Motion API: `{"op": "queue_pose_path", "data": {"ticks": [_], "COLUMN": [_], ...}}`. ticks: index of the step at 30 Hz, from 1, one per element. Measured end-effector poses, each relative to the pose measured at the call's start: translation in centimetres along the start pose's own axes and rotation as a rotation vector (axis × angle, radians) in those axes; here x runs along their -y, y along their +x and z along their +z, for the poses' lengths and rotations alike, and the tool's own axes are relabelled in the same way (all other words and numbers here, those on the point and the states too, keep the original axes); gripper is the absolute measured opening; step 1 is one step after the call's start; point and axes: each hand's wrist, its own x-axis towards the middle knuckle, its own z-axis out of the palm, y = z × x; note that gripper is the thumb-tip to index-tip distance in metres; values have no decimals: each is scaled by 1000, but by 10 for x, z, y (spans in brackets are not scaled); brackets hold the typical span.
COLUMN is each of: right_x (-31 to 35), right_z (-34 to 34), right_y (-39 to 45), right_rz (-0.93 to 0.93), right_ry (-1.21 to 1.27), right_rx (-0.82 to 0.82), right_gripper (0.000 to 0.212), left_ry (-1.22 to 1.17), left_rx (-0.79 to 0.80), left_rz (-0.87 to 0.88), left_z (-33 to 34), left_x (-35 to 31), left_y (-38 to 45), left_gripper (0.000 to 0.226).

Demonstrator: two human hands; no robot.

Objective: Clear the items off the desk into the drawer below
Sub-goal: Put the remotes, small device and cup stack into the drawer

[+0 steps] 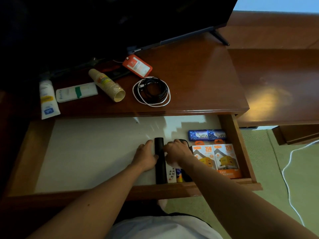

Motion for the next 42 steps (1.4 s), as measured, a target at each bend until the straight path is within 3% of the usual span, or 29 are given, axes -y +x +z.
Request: {"op": "queue_pose_path", "data": {"ticks": [7,12,17,21,29,42], "right_x": [57,107,140,153,175,183], "right_z": [-50,-103,-148,-182,-211,-195], "right_y": [32,59,90,117,165,153], "right_rz": [-152,-273,-232,-110,45,194], "right_ry": [340,460,416,303,190,347], "right_rx": [-460,-746,-890,-757,-440,-503], "right_gripper": [38,12,35,47,60,59], "left_ry": [-21,-44,13,153,566,717], "left_rx": [-310,-534,-694,-666,-464,-332], "left_rz": [5,-5,33,61,124,164], "left_z": [-78,-151,-211,-249,-297,-306], "left_x": [7,16,35,43,55,64], "left_y": [-7,-8,1,18,55,70], "left_gripper": [53,39,37,42,63,67]}}
